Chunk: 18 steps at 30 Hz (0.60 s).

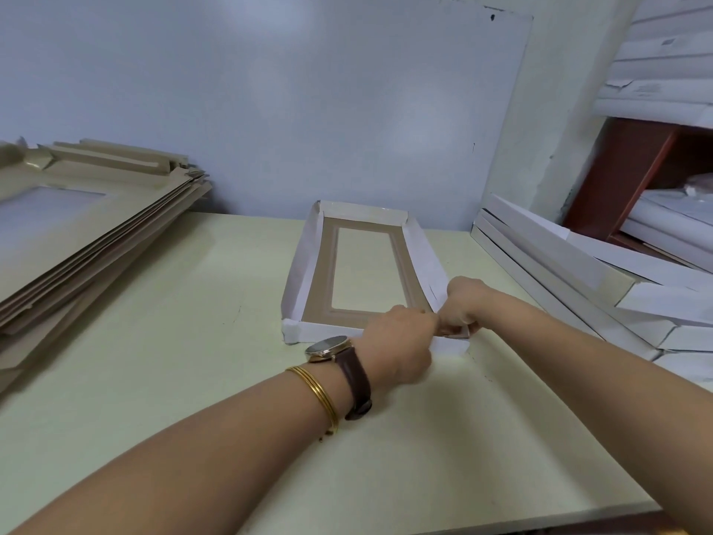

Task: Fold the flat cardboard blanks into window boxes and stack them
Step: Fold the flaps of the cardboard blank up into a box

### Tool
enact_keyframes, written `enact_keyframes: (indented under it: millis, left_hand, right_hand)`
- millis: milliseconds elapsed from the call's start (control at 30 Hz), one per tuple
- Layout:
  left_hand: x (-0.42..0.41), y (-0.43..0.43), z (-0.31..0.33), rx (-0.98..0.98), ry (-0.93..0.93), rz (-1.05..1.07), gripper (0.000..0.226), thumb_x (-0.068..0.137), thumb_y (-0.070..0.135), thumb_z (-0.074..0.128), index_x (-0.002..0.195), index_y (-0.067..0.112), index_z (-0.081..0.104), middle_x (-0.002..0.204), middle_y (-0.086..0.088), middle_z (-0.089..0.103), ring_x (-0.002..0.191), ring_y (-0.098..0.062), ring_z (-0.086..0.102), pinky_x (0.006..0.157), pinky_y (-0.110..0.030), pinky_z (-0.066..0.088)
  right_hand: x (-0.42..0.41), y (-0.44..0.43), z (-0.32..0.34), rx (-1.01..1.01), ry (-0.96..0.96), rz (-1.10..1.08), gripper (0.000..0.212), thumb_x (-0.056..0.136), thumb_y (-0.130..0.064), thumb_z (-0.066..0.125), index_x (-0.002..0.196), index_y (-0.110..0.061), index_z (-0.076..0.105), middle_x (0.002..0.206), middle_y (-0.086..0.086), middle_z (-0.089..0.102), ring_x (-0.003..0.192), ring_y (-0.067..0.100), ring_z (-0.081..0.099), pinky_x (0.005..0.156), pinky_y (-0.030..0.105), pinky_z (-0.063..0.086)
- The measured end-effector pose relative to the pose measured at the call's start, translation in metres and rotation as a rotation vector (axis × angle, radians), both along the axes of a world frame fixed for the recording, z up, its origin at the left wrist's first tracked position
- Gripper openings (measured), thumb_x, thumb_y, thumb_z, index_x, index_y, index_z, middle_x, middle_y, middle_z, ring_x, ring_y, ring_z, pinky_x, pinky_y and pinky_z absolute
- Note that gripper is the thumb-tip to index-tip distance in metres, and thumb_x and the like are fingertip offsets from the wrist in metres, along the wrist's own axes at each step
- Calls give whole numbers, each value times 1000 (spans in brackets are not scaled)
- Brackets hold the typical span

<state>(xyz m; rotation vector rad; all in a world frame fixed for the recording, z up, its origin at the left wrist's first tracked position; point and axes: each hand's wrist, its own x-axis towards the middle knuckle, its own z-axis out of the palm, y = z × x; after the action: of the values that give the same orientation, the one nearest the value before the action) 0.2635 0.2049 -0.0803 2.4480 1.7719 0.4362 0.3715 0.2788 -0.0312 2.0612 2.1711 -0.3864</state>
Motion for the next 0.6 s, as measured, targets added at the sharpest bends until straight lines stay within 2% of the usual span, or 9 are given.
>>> enact_keyframes:
  millis: [100, 200, 233, 300, 400, 467, 533, 600]
  left_hand:
    - [6, 6, -2, 5, -113, -7, 14, 92, 20, 50, 100, 17, 60, 92, -1, 58, 88, -26, 54, 64, -32, 36]
    - [6, 7, -5, 32, -159, -22, 20, 92, 21, 51, 103, 28, 67, 90, 3, 61, 79, -18, 46, 58, -28, 27]
    - [5, 8, -5, 34, -173, -20, 21, 92, 21, 52, 101, 30, 68, 87, 5, 60, 78, -18, 46, 55, -27, 26]
    - [6, 8, -5, 17, -206, -6, 18, 90, 20, 53, 89, 31, 68, 75, 8, 54, 75, -18, 46, 50, -25, 24]
    - [6, 9, -4, -32, -235, 24, 25, 87, 18, 53, 64, 27, 53, 60, 9, 45, 69, -20, 45, 49, -25, 22]
    - [8, 9, -4, -59, -236, 44, 25, 87, 19, 52, 62, 26, 51, 59, 10, 45, 69, -21, 45, 49, -25, 24]
    - [9, 10, -3, -80, -242, 55, 19, 87, 21, 52, 68, 22, 58, 65, 8, 50, 72, -21, 48, 49, -24, 26]
    - [9, 10, -1, -96, -261, 61, 16, 87, 22, 53, 82, 23, 68, 75, 6, 57, 74, -20, 50, 51, -23, 30]
  right_hand:
    - [3, 3, 0, 13, 3, -11, 17, 77, -7, 61, 70, -8, 46, 64, 8, 53, 56, 23, 58, 50, 23, 46]
    - [8, 6, -2, 8, 53, -35, 9, 71, -3, 59, 72, -5, 50, 67, 10, 55, 51, 24, 57, 50, 23, 47]
    - [9, 7, -3, 11, 64, -30, 8, 71, -3, 59, 77, -4, 54, 71, 10, 55, 55, 25, 57, 53, 25, 48]
    - [9, 8, -6, 23, 37, 11, 20, 74, -4, 58, 93, -6, 61, 77, 7, 54, 64, 24, 53, 60, 25, 46]
    - [7, 10, -9, 53, -61, 88, 28, 78, -7, 55, 103, -11, 65, 83, 3, 54, 80, 25, 49, 70, 24, 39]
    - [6, 9, -9, 47, -111, 119, 23, 78, -8, 55, 99, -13, 64, 82, 3, 52, 81, 25, 47, 70, 24, 35]
    - [9, 8, -7, 30, -114, 123, 7, 75, -10, 58, 81, -15, 58, 76, 3, 50, 73, 23, 45, 61, 23, 35]
    - [13, 7, -5, -10, -60, 104, 14, 71, -11, 59, 67, -14, 46, 68, 3, 46, 60, 19, 42, 50, 21, 36]
